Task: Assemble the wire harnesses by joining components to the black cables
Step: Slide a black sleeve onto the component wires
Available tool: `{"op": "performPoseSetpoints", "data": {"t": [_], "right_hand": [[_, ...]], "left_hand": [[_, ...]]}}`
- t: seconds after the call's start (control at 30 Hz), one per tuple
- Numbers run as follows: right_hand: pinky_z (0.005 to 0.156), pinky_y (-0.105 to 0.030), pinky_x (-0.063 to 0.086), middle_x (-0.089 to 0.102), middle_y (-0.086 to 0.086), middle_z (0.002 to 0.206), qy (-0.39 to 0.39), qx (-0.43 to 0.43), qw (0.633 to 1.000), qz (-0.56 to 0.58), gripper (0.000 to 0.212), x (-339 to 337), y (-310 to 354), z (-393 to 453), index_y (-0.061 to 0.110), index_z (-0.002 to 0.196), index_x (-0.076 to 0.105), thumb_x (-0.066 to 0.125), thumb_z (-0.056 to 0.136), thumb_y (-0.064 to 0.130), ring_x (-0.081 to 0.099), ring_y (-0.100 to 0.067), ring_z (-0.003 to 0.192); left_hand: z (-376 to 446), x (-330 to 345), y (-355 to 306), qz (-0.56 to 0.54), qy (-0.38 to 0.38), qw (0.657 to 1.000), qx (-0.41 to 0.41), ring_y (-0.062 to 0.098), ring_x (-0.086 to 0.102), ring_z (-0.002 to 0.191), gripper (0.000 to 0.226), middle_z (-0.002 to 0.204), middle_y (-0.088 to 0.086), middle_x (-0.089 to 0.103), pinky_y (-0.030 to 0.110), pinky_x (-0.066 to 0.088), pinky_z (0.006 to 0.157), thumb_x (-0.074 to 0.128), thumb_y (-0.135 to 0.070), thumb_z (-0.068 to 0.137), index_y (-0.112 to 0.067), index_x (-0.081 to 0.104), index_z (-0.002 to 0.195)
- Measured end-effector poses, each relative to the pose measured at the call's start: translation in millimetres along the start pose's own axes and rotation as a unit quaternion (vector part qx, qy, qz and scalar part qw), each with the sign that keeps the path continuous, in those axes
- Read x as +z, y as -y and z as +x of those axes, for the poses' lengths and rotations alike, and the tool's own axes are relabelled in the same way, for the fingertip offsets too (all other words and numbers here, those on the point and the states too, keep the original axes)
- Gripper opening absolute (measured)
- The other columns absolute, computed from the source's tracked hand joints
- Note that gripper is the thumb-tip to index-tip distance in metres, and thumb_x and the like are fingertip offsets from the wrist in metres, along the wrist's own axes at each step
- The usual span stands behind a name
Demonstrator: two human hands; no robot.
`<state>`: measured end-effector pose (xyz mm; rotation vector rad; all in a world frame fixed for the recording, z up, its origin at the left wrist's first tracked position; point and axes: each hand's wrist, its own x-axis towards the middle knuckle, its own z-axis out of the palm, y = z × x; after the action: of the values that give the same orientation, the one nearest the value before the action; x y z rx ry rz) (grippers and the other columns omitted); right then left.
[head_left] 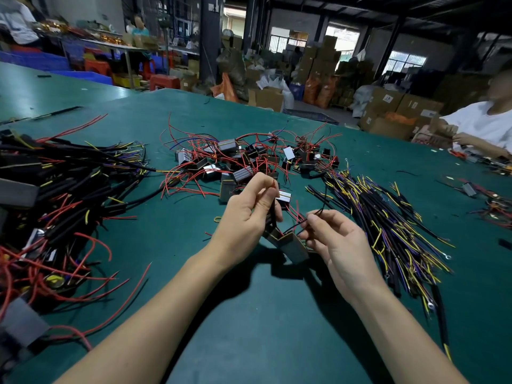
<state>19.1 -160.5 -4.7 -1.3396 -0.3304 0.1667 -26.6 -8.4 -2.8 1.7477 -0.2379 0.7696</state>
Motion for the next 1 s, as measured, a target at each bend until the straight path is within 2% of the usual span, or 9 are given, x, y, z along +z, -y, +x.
{"op": "performPoseSetpoints", "data": {"t": [0.13, 0.23, 0.3, 0.4, 0.57, 0.67, 0.8, 0.9, 1.0], "right_hand": [[0.06, -0.018, 0.05, 0.063, 0.004, 0.068, 0.016, -0.04, 0.999, -0.028, 0.016, 0.7, 0.3, -0.6, 0.012, 0.083, 0.06, 0.058, 0.089, -0.002, 0.062, -0.013, 0.063], [0.06, -0.019, 0.05, 0.062, 0.003, 0.07, 0.023, -0.072, 0.994, -0.073, 0.017, 3.2, -0.3, -1.7, 0.011, 0.082, 0.057, 0.057, 0.089, -0.004, 0.062, -0.016, 0.063], [0.059, -0.018, 0.05, 0.062, -0.001, 0.072, 0.031, -0.091, 0.991, -0.09, 0.015, 4.1, -1.7, -2.1, 0.008, 0.085, 0.057, 0.055, 0.09, -0.006, 0.062, -0.014, 0.061], [0.058, -0.018, 0.049, 0.064, 0.001, 0.068, 0.031, -0.099, 0.989, -0.105, 0.012, 2.8, -3.5, -2.3, 0.005, 0.09, 0.059, 0.055, 0.09, -0.006, 0.062, -0.011, 0.06], [0.059, -0.018, 0.051, 0.067, -0.001, 0.069, 0.023, -0.086, 0.994, -0.065, 0.011, -4.6, 0.8, 0.3, 0.01, 0.085, 0.066, 0.059, 0.09, 0.003, 0.063, -0.014, 0.064], [0.061, -0.02, 0.052, 0.068, -0.004, 0.068, 0.029, -0.111, 0.986, -0.121, 0.012, -12.0, 3.9, 2.5, 0.012, 0.082, 0.069, 0.063, 0.088, 0.004, 0.064, -0.015, 0.065], [0.057, -0.012, 0.045, 0.065, 0.002, 0.061, 0.028, -0.127, 0.976, -0.175, 0.009, -18.8, 6.4, 4.4, 0.012, 0.078, 0.071, 0.069, 0.084, 0.006, 0.059, -0.006, 0.057], [0.055, -0.013, 0.043, 0.063, 0.002, 0.058, 0.033, -0.118, 0.978, -0.17, 0.009, -20.3, 7.4, 5.2, 0.012, 0.075, 0.07, 0.069, 0.083, 0.008, 0.055, -0.006, 0.055], [0.053, -0.016, 0.044, 0.063, -0.003, 0.061, 0.066, -0.095, 0.986, -0.122, 0.009, -15.9, 6.9, 3.5, 0.008, 0.076, 0.067, 0.067, 0.084, 0.008, 0.057, -0.011, 0.055]], "left_hand": [[0.1, 1.3, 0.0, 0.0, 0.008, 1.0, -0.012, 0.039, 0.057, 0.077, 0.013, 0.074, 0.003, 0.064, 0.051, 0.049, 0.077, 0.043, -0.026, 0.097, -0.019, 0.051, 0.089], [-0.5, 3.2, -1.0, -0.015, 0.025, 0.999, -0.036, 0.04, 0.055, 0.074, 0.014, 0.074, 0.0, 0.064, 0.055, 0.048, 0.074, 0.043, -0.03, 0.096, -0.022, 0.052, 0.09], [-0.8, 3.3, 0.4, -0.024, 0.028, 0.998, -0.051, 0.033, 0.055, 0.071, 0.013, 0.07, 0.001, 0.062, 0.052, 0.046, 0.073, 0.042, -0.026, 0.097, -0.019, 0.052, 0.091], [-1.4, 1.6, 2.6, -0.024, 0.034, 0.997, -0.065, 0.016, 0.055, 0.068, 0.014, 0.067, 0.002, 0.06, 0.039, 0.045, 0.072, 0.042, -0.016, 0.099, -0.015, 0.052, 0.09], [-2.2, -0.6, 3.5, -0.017, 0.059, 0.995, -0.073, 0.013, 0.056, 0.066, 0.015, 0.067, 0.002, 0.058, 0.028, 0.044, 0.07, 0.044, -0.013, 0.099, -0.015, 0.054, 0.087], [-2.9, 0.0, 2.9, -0.022, 0.06, 0.995, -0.072, 0.014, 0.056, 0.066, 0.015, 0.067, 0.003, 0.058, 0.03, 0.043, 0.07, 0.045, -0.016, 0.097, -0.018, 0.055, 0.086], [-2.7, 0.3, 1.2, -0.027, 0.061, 0.994, -0.081, 0.015, 0.057, 0.064, 0.016, 0.065, 0.003, 0.058, 0.031, 0.044, 0.067, 0.047, -0.025, 0.091, -0.014, 0.055, 0.082], [-3.7, 2.3, 1.1, -0.025, 0.068, 0.994, -0.084, 0.011, 0.054, 0.061, 0.02, 0.064, 0.008, 0.055, 0.03, 0.044, 0.066, 0.054, -0.025, 0.095, -0.008, 0.058, 0.084], [-5.3, 6.6, 1.1, 0.009, 0.095, 0.992, -0.08, 0.014, 0.048, 0.06, 0.013, 0.067, 0.021, 0.055, 0.033, 0.041, 0.059, 0.063, -0.025, 0.089, -0.012, 0.064, 0.087]]}}
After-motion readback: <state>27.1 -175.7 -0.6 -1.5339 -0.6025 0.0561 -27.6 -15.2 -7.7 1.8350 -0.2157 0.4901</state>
